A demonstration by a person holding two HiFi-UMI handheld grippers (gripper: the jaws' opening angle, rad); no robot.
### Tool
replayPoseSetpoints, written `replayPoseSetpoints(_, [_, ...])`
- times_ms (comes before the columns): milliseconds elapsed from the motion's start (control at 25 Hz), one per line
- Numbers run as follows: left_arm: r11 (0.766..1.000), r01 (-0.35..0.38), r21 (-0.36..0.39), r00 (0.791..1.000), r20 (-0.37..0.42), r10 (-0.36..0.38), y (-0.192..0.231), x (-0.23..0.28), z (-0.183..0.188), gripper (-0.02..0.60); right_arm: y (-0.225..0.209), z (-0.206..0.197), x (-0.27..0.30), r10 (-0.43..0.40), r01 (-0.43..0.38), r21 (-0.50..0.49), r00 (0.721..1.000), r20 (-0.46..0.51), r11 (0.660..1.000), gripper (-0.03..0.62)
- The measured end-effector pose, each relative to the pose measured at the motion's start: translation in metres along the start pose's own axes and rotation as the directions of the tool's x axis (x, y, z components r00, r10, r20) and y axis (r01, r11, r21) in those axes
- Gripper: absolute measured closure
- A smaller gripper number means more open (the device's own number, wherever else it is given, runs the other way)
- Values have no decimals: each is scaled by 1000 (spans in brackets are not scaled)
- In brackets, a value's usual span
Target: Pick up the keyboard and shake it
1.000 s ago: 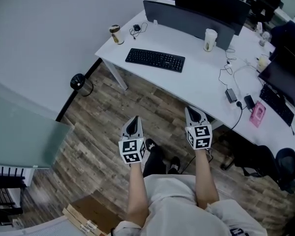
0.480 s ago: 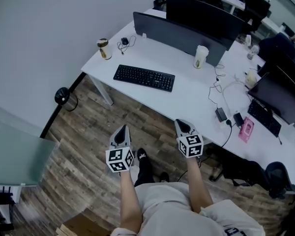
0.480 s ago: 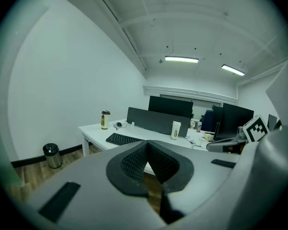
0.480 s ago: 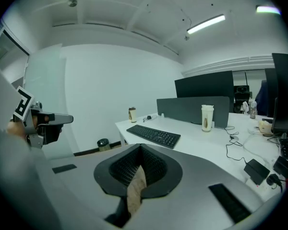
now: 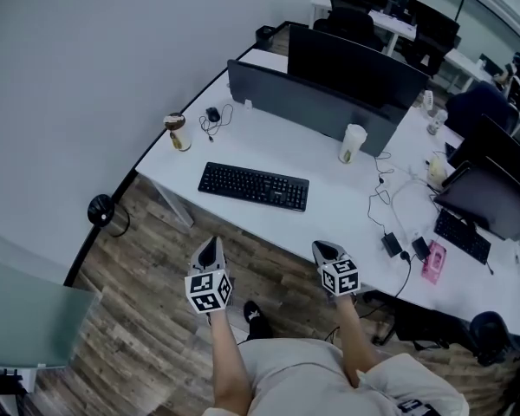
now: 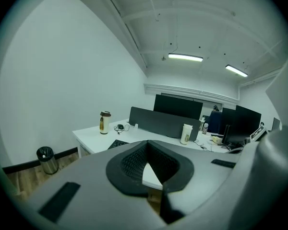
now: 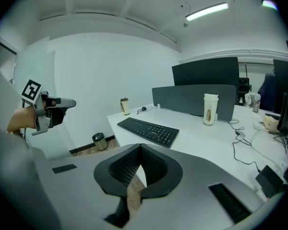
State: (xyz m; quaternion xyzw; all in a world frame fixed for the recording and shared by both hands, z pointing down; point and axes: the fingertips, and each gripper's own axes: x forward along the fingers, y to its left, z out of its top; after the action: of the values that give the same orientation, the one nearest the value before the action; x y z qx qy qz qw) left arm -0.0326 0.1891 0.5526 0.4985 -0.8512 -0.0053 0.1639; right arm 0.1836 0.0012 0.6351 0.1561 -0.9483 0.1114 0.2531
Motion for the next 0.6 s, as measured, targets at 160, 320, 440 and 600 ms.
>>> replayPoseSetpoints(160, [1000, 0, -5, 1000, -2, 0, 35, 31, 14, 569, -11, 18, 31, -18, 18, 71, 1000, 9, 997, 556])
replayPoseSetpoints(320, [1000, 15, -12, 999, -28, -15, 69, 60, 13, 569, -17, 29, 65, -56, 54, 112, 998, 15, 992, 556])
replayPoseSetpoints(440, [999, 32, -5, 998, -50, -32, 93, 74, 12, 569, -20, 38, 85, -86, 81, 144, 996, 32, 986, 556])
replayPoseSetpoints(600, [1000, 16, -16, 998, -58, -16, 130, 87, 15, 568, -16, 46, 110, -101, 97, 140, 995, 26, 985, 556])
